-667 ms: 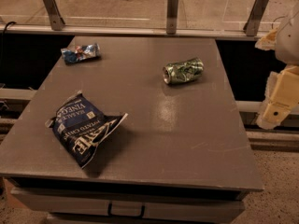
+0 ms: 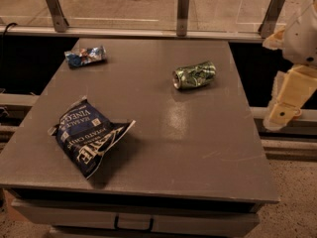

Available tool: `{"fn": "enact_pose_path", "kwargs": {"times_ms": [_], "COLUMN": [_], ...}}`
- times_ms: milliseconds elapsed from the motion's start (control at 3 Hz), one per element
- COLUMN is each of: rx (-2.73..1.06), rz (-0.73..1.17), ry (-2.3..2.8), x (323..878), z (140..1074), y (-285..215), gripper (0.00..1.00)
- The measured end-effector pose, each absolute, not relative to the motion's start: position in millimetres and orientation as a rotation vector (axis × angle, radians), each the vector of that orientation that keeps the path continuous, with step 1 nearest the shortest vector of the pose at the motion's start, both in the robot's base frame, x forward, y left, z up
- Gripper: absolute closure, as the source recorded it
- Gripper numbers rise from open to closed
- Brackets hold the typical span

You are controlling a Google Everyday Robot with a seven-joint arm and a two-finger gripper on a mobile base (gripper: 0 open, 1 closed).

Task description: Place redbull can upright

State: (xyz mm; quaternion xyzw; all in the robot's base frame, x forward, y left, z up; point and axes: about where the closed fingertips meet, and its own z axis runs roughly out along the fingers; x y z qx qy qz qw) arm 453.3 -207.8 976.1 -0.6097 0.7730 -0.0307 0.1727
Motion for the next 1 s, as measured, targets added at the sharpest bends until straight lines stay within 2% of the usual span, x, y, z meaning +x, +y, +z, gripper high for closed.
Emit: {"fn": "enact_pose_path", "kwargs": {"times_ms": [333, 667, 1000], "rx": [-1.802, -1.885, -1.945], "rz": [-0.028, 0.034, 0.098], "ry": [2.035, 1.828, 1.594], "x": [502, 557, 597], "z": [969, 967, 987], "y": [-162, -97, -8], "gripper": [0.0, 0.0, 0.0]}}
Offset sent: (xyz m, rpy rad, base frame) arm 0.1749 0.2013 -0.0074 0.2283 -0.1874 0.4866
